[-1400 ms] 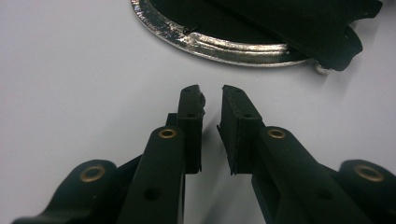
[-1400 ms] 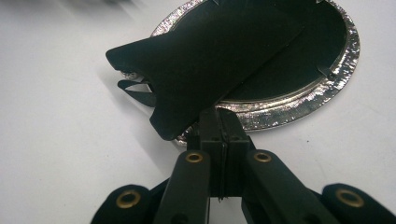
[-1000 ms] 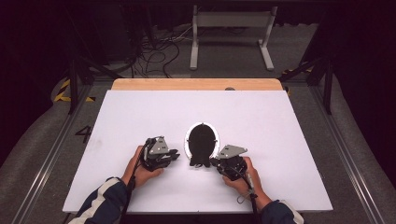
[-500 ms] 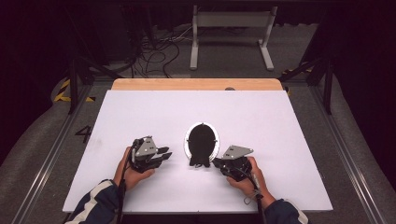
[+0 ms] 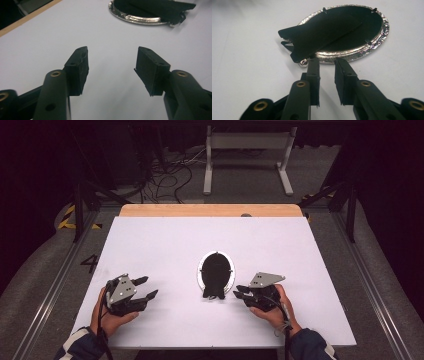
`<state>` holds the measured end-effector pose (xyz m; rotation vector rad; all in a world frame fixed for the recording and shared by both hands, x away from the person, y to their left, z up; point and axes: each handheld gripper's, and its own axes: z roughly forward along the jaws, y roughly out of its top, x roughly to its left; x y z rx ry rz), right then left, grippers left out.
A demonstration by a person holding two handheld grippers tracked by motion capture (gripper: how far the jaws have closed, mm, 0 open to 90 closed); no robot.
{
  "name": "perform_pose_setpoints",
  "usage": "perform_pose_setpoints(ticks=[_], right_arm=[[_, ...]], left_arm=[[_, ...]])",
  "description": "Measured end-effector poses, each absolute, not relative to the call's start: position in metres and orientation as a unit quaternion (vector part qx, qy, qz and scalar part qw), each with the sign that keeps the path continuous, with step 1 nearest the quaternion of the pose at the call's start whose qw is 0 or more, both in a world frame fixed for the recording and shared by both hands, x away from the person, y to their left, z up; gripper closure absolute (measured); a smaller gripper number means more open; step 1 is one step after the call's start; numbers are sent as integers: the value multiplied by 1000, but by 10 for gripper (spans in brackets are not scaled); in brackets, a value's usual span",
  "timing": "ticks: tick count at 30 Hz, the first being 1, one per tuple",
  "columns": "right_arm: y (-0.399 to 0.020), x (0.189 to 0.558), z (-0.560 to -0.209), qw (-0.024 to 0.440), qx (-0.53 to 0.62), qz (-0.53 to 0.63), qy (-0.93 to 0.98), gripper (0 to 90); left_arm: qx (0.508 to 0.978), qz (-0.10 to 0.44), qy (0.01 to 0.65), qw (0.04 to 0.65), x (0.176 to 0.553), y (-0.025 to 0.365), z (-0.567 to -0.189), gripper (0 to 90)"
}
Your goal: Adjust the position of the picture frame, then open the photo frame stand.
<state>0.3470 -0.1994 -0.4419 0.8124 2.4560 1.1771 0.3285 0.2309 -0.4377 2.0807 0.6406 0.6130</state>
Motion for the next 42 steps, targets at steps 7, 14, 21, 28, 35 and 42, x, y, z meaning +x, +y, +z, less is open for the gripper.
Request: perform_pose_setpoints(ticks=[7, 14, 21, 28, 35, 42], right_arm=[[-197, 343, -443, 156, 278, 389, 864, 691], [-192, 344, -444, 150, 275, 385, 868, 695], [-186, 345, -446, 140, 268, 385, 872, 714], [-183, 344, -448, 138, 264, 378, 877, 713], [-187, 345, -450, 133, 269, 375, 877, 697], [-185, 344, -450, 123, 273, 371, 879, 713]], left_arm=[[827, 236, 278, 427, 321, 249, -449, 216], [830, 218, 290, 424, 313, 255, -456, 185], [824, 220, 296, 430, 309, 256, -456, 171], [825, 216, 294, 431, 314, 254, -457, 164], [830, 211, 291, 426, 324, 248, -459, 164], [828, 203, 290, 434, 326, 245, -459, 164]])
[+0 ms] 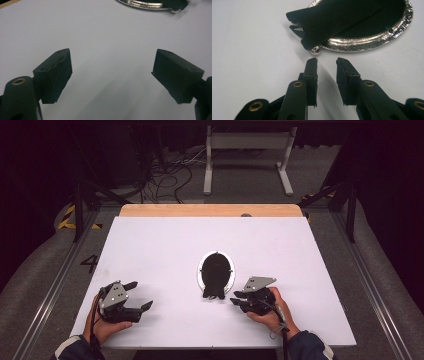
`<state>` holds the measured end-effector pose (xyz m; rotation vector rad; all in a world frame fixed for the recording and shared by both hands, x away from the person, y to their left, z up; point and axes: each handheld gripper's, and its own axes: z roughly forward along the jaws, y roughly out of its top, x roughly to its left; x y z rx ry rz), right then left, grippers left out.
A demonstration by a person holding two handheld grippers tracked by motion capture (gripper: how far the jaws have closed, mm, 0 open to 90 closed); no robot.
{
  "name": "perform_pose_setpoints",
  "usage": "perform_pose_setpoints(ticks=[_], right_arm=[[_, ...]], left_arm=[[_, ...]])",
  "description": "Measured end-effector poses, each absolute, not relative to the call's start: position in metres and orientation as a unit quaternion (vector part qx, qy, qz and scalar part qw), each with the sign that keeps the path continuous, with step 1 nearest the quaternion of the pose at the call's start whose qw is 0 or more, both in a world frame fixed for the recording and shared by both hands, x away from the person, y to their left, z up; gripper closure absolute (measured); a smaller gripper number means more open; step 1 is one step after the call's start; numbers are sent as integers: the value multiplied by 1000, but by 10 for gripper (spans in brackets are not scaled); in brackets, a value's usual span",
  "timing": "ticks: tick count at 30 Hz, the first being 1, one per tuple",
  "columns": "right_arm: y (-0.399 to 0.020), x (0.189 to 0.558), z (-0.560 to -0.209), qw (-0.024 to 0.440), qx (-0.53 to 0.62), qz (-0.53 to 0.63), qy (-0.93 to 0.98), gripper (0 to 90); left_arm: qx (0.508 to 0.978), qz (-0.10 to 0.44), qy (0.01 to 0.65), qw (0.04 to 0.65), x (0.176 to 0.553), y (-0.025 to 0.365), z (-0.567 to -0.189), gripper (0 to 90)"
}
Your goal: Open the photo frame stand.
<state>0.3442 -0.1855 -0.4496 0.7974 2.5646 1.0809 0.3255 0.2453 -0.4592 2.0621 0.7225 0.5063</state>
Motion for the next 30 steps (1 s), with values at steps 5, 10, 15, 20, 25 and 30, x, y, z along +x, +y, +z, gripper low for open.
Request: perform_pose_setpoints(ticks=[5, 10, 15, 20, 25, 30], right_arm=[[-177, 344, -449, 118, 275, 362, 883, 716], [-170, 353, -437, 106, 278, 360, 884, 724], [-161, 354, -429, 125, 279, 340, 889, 726], [-157, 354, -434, 125, 272, 309, 903, 726], [-158, 354, -439, 106, 278, 305, 905, 712], [-159, 352, -441, 93, 276, 302, 908, 705]], left_arm=[[832, 199, 279, 436, 326, 242, -458, 175], [834, 194, 274, 437, 325, 241, -459, 179], [835, 195, 265, 441, 325, 239, -457, 180], [836, 192, 268, 438, 328, 238, -459, 185], [836, 192, 272, 437, 330, 238, -459, 183], [838, 193, 273, 431, 330, 239, -461, 179]])
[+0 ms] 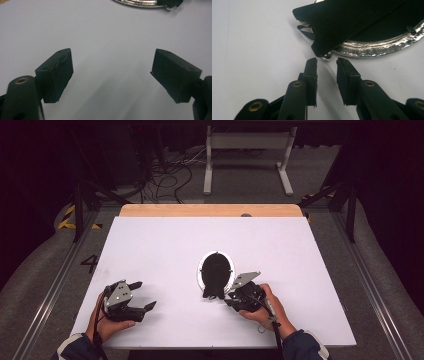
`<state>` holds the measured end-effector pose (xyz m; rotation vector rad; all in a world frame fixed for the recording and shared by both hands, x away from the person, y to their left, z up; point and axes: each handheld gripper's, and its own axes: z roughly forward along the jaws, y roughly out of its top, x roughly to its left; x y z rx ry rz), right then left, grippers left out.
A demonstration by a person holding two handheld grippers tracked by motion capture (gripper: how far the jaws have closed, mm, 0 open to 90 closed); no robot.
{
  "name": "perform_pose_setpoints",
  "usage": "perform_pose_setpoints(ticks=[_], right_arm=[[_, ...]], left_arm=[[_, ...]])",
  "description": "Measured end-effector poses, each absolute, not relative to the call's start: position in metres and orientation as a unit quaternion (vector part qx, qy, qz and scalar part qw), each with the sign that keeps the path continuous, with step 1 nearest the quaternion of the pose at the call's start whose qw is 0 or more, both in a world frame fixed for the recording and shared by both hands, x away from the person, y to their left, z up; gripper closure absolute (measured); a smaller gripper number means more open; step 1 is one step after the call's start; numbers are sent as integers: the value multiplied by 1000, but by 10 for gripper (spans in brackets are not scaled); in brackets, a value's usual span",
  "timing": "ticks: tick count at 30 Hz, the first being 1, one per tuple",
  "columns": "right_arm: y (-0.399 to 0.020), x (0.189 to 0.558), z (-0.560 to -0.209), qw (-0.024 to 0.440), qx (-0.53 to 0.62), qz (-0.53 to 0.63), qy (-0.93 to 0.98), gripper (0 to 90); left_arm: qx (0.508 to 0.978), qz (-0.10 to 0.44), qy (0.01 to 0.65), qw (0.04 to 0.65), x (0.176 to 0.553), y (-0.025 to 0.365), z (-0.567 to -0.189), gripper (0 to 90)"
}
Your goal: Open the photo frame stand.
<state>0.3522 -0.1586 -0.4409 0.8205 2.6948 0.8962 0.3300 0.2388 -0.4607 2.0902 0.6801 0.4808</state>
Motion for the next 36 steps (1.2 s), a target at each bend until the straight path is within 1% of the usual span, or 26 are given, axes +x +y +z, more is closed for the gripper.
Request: perform_pose_setpoints(ticks=[5, 6, 8, 11, 20, 27, 30, 33, 36], right_arm=[[-152, 353, -444, 94, 270, 301, 910, 706], [-151, 353, -444, 97, 271, 303, 908, 736], [-150, 353, -444, 106, 264, 301, 910, 757], [-151, 353, -445, 103, 265, 310, 907, 757], [-157, 357, -448, 74, 294, 366, 880, 705], [-162, 362, -450, 43, 313, 400, 860, 673], [-164, 365, -452, 22, 323, 415, 850, 632], [-165, 368, -453, 8, 327, 425, 844, 616], [-167, 372, -457, -13, 338, 434, 835, 573]], left_arm=[[837, 195, 273, 432, 328, 239, -460, 179], [837, 194, 274, 431, 328, 239, -460, 179], [840, 191, 273, 429, 329, 238, -461, 178], [842, 191, 271, 425, 329, 238, -462, 177], [835, 175, 279, 440, 328, 233, -460, 165], [828, 162, 282, 456, 342, 216, -452, 167], [828, 155, 283, 458, 348, 208, -452, 167], [830, 153, 279, 458, 353, 200, -451, 167], [833, 151, 274, 457, 357, 193, -450, 168]])
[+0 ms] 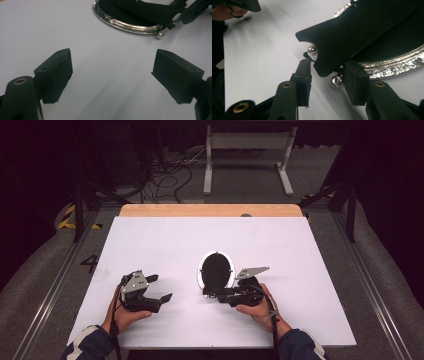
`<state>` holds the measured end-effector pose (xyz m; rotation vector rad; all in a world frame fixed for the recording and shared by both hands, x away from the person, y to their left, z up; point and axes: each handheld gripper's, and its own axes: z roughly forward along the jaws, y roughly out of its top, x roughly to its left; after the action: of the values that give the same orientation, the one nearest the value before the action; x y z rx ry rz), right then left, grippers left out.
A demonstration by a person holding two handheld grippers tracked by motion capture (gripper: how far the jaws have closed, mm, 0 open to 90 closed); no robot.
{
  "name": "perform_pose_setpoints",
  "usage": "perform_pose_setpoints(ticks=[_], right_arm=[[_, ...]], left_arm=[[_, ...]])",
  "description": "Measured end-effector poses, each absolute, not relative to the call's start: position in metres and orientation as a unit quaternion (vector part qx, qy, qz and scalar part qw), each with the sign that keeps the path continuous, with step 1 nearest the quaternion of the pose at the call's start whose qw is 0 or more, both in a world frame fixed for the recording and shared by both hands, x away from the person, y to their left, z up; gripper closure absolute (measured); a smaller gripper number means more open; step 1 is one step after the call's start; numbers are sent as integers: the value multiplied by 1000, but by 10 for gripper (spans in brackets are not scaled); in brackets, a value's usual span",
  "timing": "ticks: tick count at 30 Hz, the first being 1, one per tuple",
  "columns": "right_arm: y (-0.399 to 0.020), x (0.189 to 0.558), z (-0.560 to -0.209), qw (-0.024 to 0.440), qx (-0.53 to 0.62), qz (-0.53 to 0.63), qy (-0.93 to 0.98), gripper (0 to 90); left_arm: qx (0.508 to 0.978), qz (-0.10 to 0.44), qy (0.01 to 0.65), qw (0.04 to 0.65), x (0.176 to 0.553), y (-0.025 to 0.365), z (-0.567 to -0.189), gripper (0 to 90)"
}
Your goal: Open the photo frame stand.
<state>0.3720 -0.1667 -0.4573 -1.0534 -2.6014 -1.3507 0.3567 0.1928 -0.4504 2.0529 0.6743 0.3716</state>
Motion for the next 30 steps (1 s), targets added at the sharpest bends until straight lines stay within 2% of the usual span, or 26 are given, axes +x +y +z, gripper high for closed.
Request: perform_pose_setpoints(ticks=[4, 10, 18, 25, 30], right_arm=[[-171, 377, -460, 52, -360, -449, -817, 547], [-177, 384, -465, 104, -397, -478, -777, 567], [-173, 391, -466, 137, -432, -501, -738, 573], [-171, 392, -465, 138, -449, -479, -742, 596], [-175, 394, -466, 141, -456, -498, -724, 538]], left_arm=[[838, 148, 270, 451, 359, 183, -452, 171], [842, 147, 263, 447, 362, 174, -451, 172], [849, 143, 257, 439, 370, 165, -453, 172], [860, 142, 244, 425, 377, 153, -455, 170], [863, 136, 237, 425, 380, 149, -456, 159]])
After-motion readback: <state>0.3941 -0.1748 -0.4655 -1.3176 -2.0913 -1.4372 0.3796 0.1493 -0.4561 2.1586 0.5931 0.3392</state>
